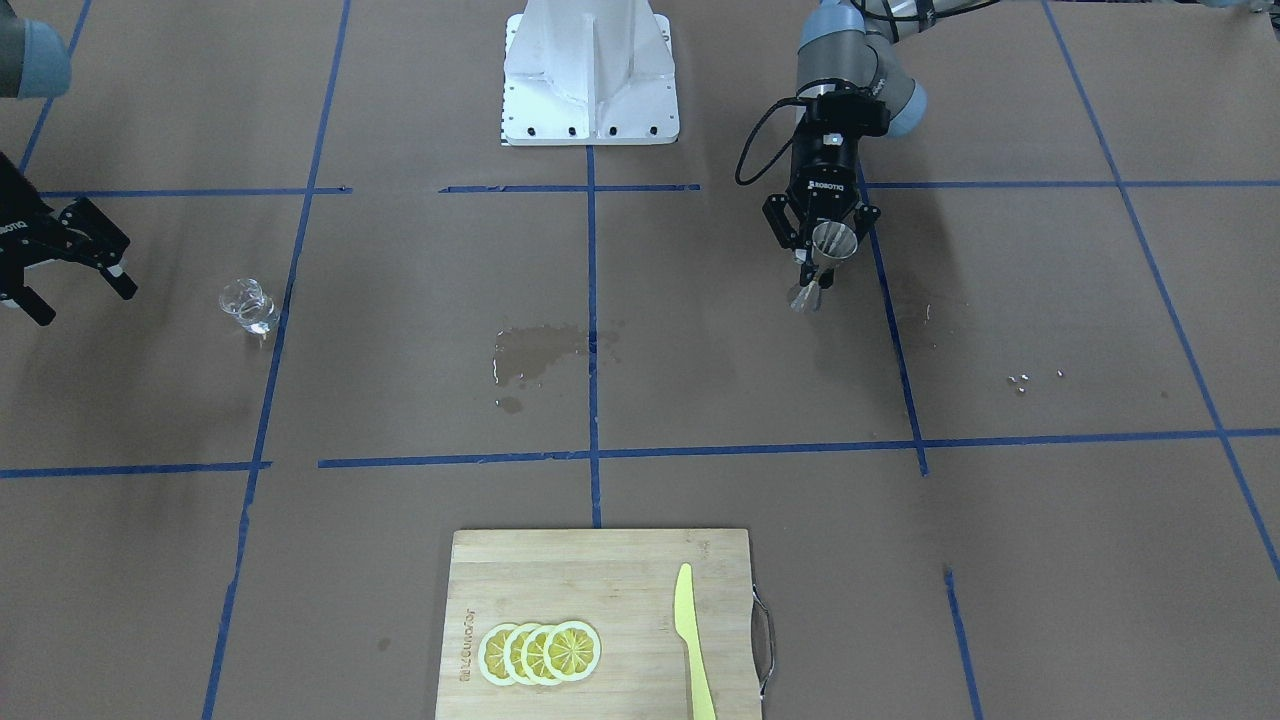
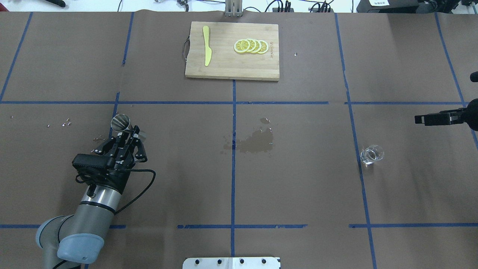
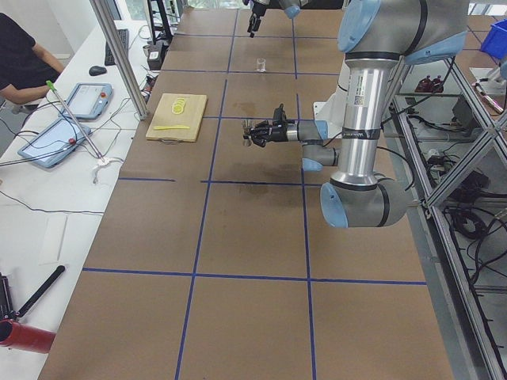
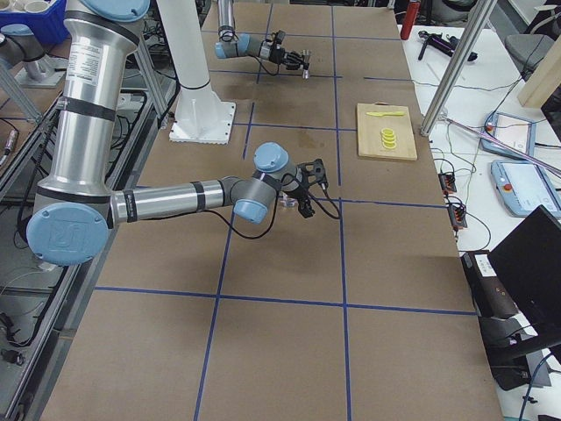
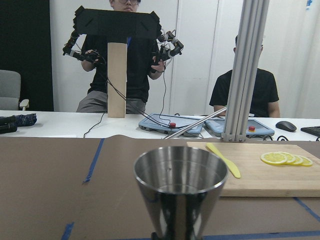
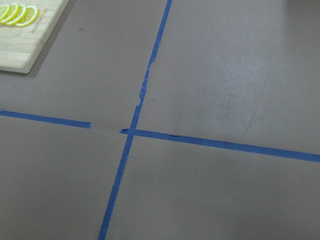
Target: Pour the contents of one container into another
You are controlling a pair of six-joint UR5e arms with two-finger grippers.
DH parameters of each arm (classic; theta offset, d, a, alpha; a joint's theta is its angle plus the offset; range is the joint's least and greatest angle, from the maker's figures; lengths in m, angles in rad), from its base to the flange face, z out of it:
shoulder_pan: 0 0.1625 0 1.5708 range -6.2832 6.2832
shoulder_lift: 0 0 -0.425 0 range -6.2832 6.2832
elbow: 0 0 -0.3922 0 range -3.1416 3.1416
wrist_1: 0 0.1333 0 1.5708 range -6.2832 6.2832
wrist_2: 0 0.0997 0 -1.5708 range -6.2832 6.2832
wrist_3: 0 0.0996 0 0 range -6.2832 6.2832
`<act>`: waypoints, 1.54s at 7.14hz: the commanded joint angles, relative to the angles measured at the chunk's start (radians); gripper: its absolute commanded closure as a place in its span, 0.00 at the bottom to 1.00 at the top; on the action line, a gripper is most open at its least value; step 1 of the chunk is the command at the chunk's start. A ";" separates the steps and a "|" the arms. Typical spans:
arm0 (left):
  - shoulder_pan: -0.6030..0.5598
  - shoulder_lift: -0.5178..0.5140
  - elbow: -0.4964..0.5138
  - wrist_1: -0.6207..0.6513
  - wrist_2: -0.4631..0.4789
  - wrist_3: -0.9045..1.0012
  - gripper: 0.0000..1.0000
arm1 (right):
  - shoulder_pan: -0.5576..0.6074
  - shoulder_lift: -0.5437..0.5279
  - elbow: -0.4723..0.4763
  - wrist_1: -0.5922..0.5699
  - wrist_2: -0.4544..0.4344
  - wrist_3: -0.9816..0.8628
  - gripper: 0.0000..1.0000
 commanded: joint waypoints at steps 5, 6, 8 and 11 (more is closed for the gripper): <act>0.007 -0.048 0.015 0.004 -0.040 0.032 1.00 | -0.628 -0.151 0.136 -0.003 -0.909 0.343 0.00; 0.009 -0.067 0.024 0.007 -0.037 0.035 1.00 | -0.761 -0.153 0.136 -0.010 -1.095 0.365 0.00; 0.007 -0.071 0.024 0.001 -0.037 0.173 1.00 | -0.898 -0.150 0.095 -0.042 -1.332 0.487 0.00; 0.007 -0.084 0.027 -0.003 -0.037 0.166 1.00 | -0.939 -0.065 -0.051 -0.041 -1.548 0.518 0.00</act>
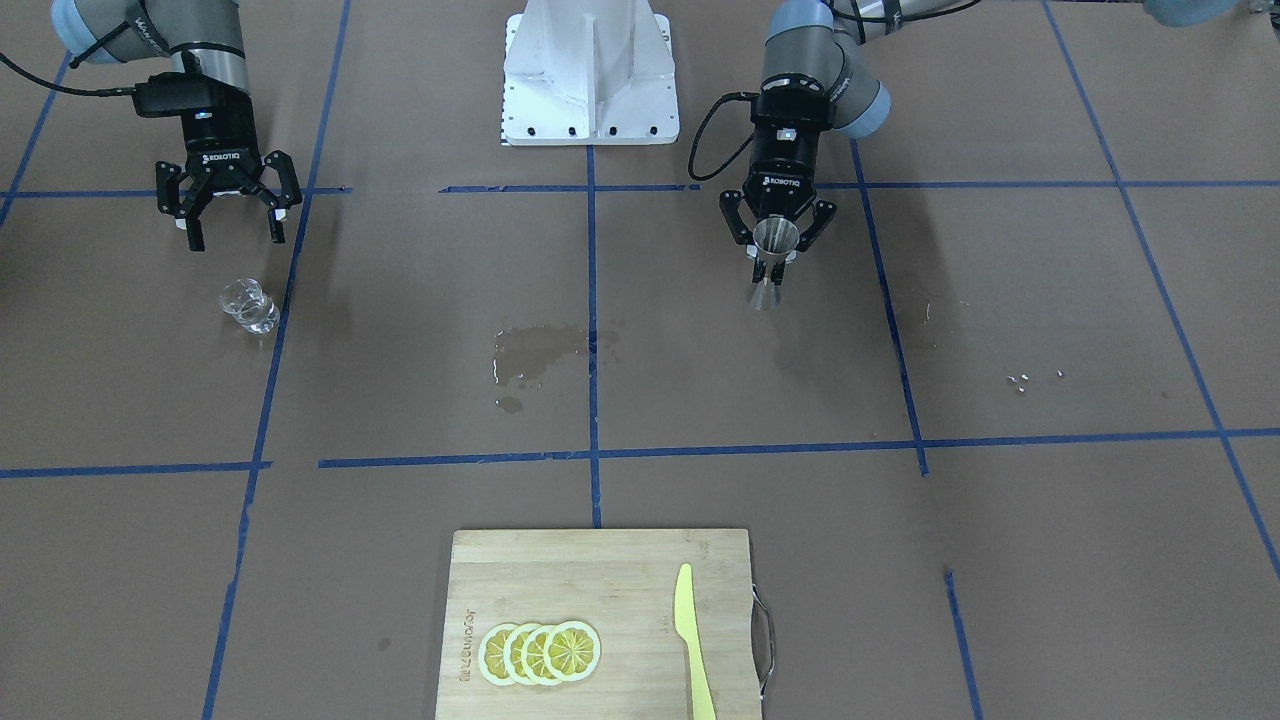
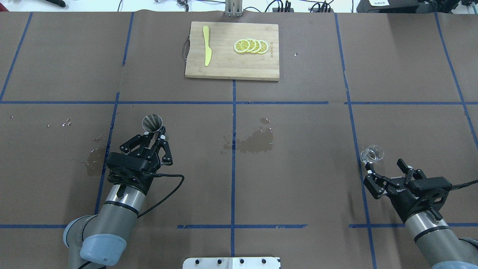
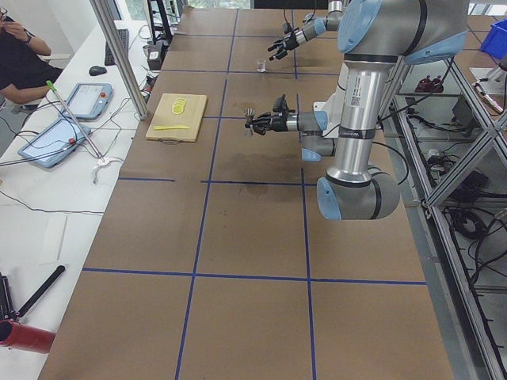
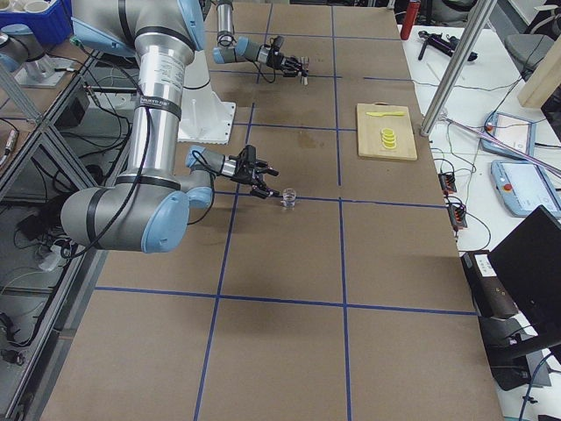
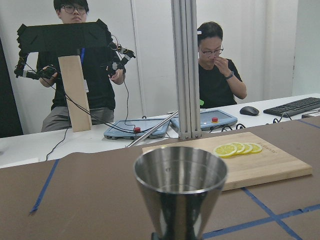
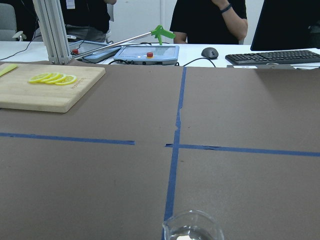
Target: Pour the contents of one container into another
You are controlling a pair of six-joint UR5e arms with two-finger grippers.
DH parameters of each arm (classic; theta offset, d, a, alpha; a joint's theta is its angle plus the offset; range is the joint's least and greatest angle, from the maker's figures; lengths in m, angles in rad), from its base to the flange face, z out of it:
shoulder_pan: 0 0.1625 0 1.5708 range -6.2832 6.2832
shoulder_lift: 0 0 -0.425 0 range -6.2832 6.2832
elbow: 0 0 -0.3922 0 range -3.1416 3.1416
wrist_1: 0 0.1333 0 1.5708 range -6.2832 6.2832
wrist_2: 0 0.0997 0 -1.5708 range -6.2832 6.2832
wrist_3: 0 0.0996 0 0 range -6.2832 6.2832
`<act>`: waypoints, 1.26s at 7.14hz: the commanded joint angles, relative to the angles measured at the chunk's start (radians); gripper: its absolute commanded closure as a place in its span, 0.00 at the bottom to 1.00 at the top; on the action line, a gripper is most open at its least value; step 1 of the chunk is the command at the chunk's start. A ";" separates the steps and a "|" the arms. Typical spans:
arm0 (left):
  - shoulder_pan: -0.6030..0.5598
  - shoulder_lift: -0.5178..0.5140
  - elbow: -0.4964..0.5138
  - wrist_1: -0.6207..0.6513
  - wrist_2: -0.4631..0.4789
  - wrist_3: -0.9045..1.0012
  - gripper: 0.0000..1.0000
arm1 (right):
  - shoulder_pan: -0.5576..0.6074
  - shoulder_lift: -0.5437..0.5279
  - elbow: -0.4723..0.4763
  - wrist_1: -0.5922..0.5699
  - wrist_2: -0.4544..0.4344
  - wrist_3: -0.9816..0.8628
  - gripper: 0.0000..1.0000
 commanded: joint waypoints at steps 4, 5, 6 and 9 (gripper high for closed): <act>-0.001 -0.018 -0.007 -0.002 0.001 -0.003 1.00 | -0.007 0.100 -0.180 0.007 -0.132 0.009 0.00; -0.002 -0.018 -0.007 -0.002 0.001 -0.003 1.00 | -0.007 0.131 -0.188 0.006 -0.126 0.009 0.00; -0.002 -0.017 -0.009 -0.002 0.001 -0.003 1.00 | -0.007 0.138 -0.224 0.007 -0.121 0.008 0.00; -0.004 -0.018 -0.009 -0.002 0.001 -0.003 1.00 | 0.003 0.142 -0.238 0.007 -0.097 0.000 0.00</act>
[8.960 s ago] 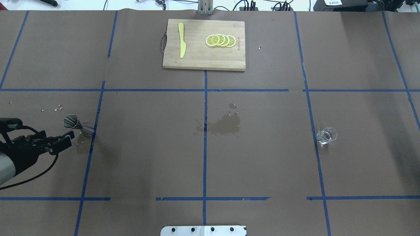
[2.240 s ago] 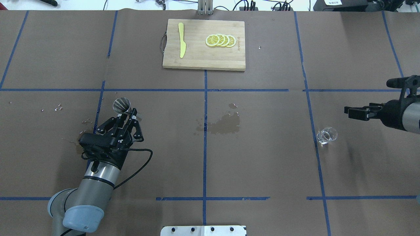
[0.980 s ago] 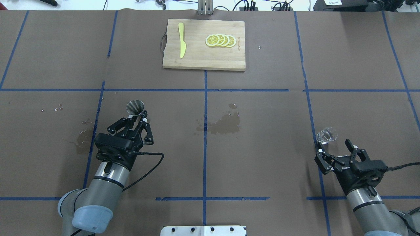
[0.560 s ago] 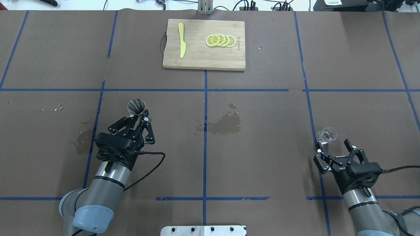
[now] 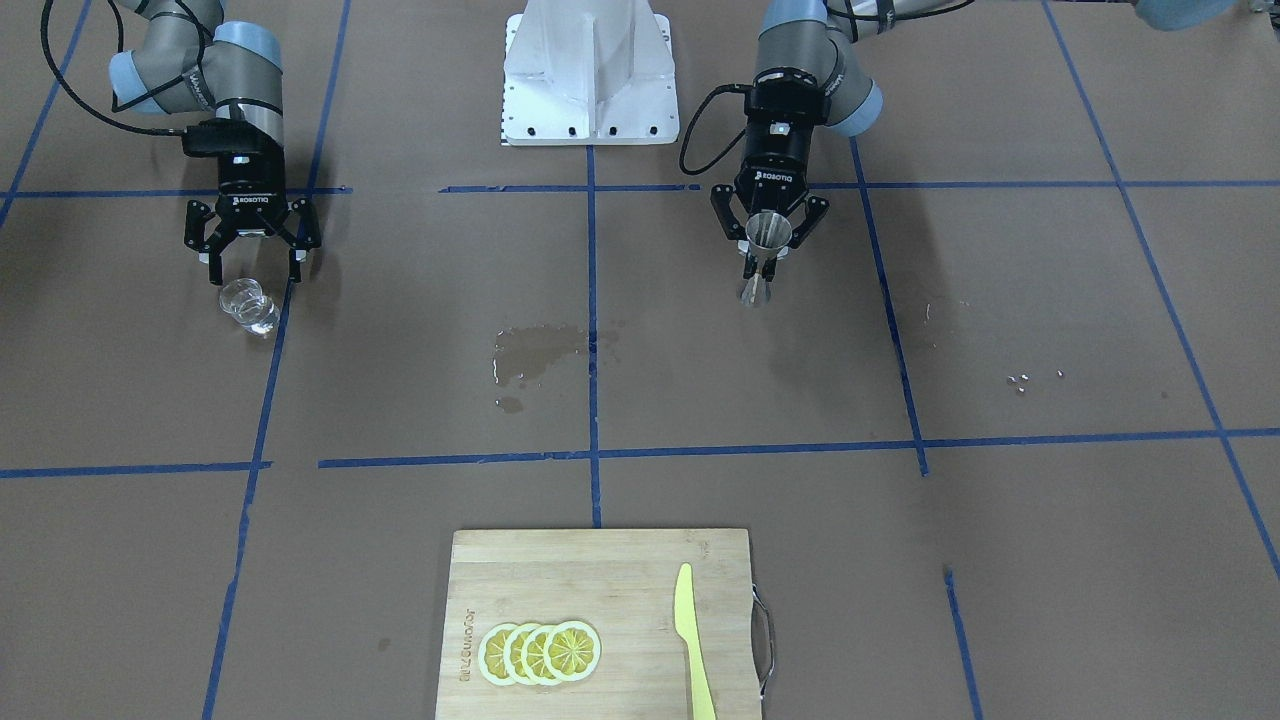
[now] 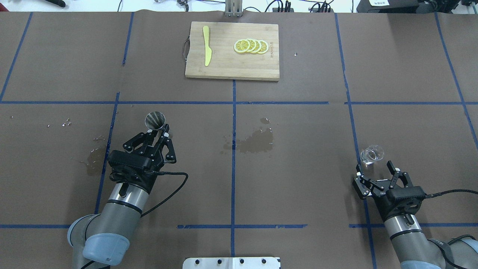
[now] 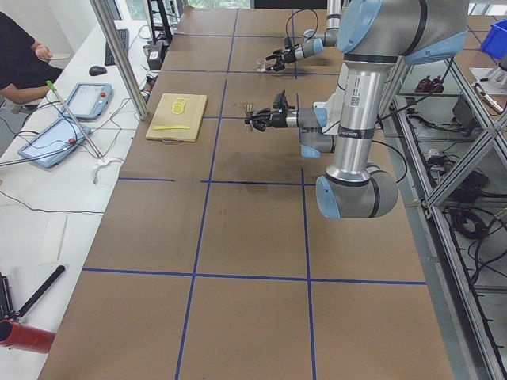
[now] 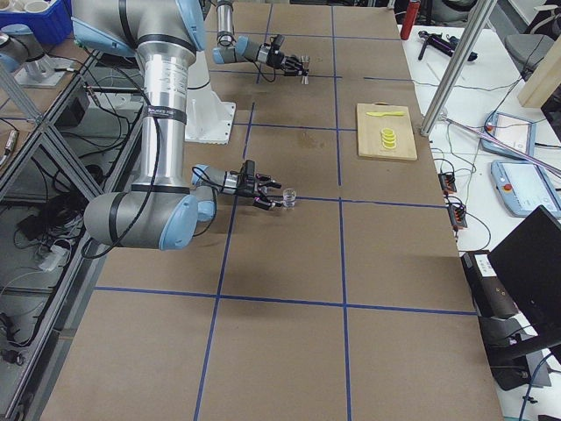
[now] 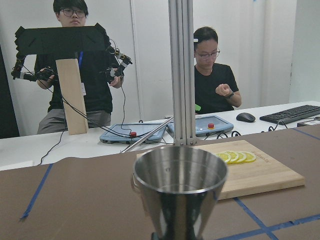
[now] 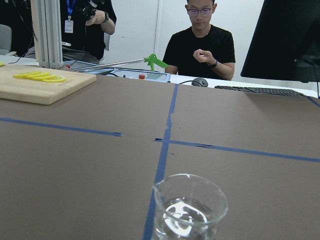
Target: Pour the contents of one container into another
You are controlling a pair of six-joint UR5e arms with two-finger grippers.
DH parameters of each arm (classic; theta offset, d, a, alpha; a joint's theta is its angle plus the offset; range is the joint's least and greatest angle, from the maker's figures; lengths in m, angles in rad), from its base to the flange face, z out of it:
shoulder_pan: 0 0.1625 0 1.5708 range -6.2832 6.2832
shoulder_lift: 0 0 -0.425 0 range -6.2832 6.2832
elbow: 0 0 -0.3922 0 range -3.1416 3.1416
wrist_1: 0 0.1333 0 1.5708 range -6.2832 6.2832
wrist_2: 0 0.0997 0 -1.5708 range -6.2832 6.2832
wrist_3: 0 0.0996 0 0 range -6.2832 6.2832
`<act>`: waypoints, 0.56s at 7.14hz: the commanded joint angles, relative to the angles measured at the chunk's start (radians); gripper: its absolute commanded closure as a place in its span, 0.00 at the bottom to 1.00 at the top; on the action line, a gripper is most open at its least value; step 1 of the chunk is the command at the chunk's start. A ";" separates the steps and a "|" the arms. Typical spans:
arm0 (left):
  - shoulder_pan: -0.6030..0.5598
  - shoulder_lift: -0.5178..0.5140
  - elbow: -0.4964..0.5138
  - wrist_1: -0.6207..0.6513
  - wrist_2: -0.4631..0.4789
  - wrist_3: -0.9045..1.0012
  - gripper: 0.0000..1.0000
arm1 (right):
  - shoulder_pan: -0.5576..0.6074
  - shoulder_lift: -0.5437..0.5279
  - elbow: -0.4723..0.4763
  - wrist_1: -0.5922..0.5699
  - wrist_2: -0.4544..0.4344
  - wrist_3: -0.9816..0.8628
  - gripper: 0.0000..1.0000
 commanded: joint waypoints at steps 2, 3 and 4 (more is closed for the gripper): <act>-0.001 0.001 0.000 0.000 0.000 0.000 1.00 | 0.030 0.001 -0.005 -0.001 0.049 -0.003 0.01; -0.001 0.001 0.000 0.000 0.000 0.000 1.00 | 0.037 0.002 -0.005 -0.001 0.052 -0.005 0.01; -0.001 0.001 0.000 0.000 0.000 0.000 1.00 | 0.044 0.004 -0.005 -0.001 0.052 -0.003 0.02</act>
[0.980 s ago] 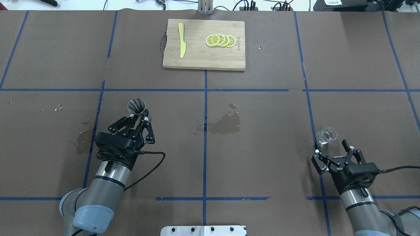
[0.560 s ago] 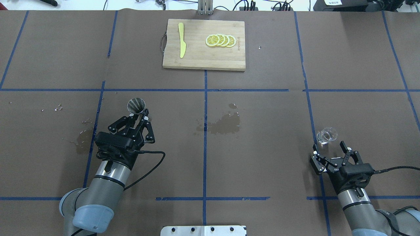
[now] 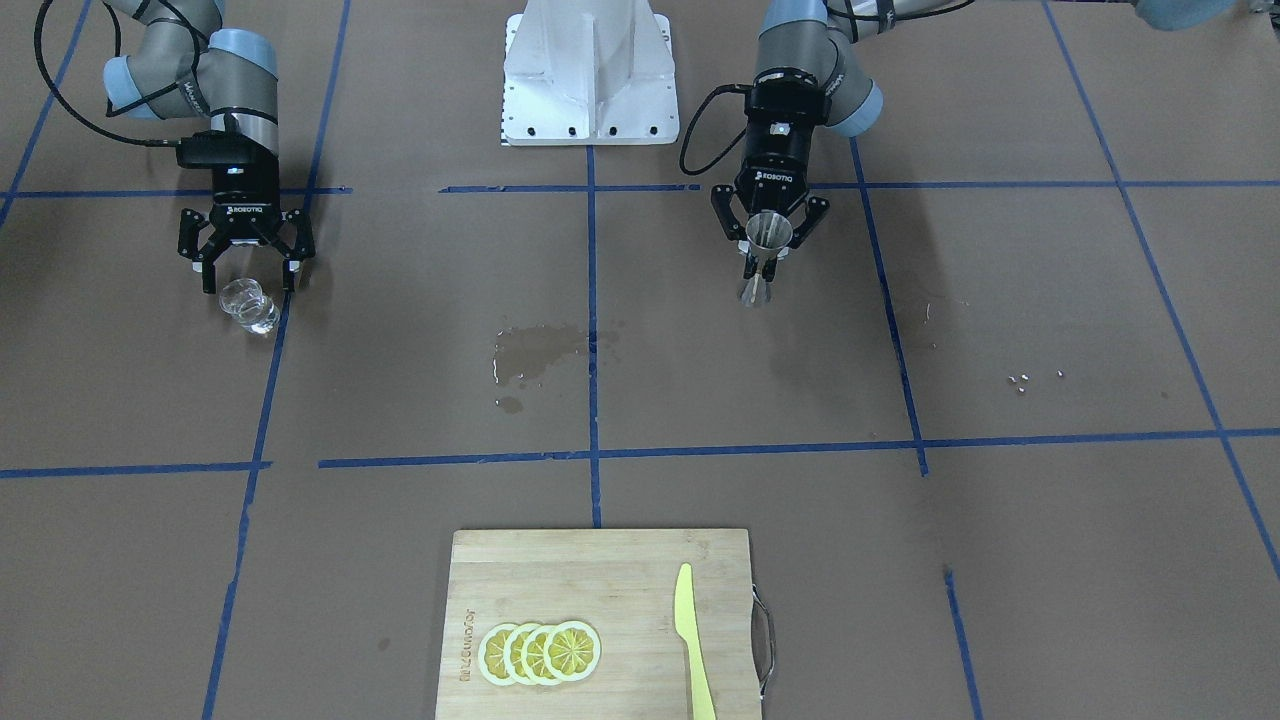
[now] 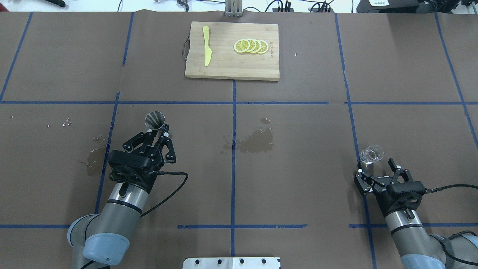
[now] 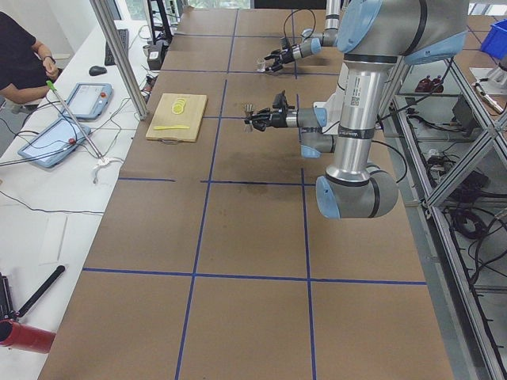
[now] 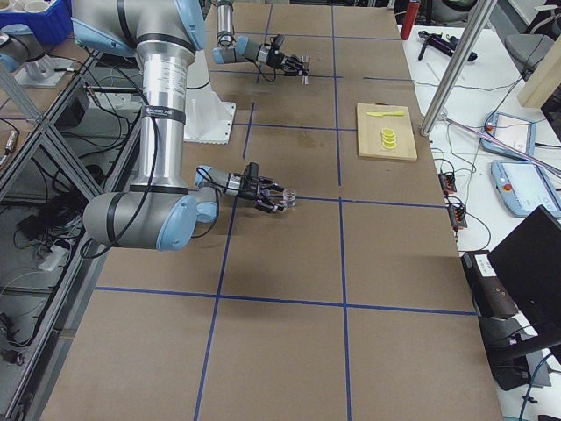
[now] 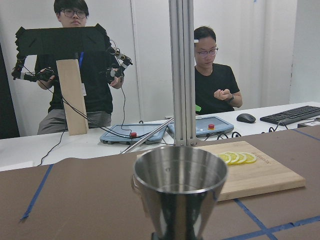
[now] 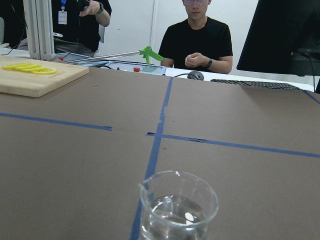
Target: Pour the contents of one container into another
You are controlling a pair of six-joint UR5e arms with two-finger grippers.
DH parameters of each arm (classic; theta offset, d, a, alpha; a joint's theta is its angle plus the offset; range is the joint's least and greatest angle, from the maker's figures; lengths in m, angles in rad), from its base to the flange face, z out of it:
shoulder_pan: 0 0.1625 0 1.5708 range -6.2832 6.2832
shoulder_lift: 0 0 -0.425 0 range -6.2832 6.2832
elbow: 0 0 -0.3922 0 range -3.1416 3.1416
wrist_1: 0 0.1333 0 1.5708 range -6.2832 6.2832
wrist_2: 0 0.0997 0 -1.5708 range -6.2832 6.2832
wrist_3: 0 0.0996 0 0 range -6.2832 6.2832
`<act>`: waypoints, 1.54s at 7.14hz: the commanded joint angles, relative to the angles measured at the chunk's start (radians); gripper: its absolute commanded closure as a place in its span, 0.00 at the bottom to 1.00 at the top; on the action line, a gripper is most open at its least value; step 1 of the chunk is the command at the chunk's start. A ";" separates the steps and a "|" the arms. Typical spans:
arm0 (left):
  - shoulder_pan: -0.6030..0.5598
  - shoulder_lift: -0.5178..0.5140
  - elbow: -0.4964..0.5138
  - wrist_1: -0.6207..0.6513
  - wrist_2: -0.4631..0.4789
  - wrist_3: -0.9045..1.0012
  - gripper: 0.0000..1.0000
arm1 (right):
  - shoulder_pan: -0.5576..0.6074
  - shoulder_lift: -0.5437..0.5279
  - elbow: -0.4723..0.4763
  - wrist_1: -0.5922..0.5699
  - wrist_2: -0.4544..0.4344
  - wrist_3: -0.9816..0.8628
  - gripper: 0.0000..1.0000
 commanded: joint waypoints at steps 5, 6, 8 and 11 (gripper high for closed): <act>0.000 -0.001 0.000 0.000 0.000 0.000 1.00 | 0.042 0.071 -0.058 0.004 0.009 -0.006 0.06; 0.000 -0.001 -0.002 -0.002 0.002 0.000 1.00 | 0.042 0.069 -0.066 0.004 0.009 -0.003 0.11; 0.001 -0.001 -0.002 -0.003 0.002 0.000 1.00 | 0.044 0.069 -0.068 0.011 0.009 -0.001 0.23; 0.001 0.000 0.000 -0.003 0.000 0.011 1.00 | 0.044 0.071 -0.065 0.012 0.009 -0.001 0.73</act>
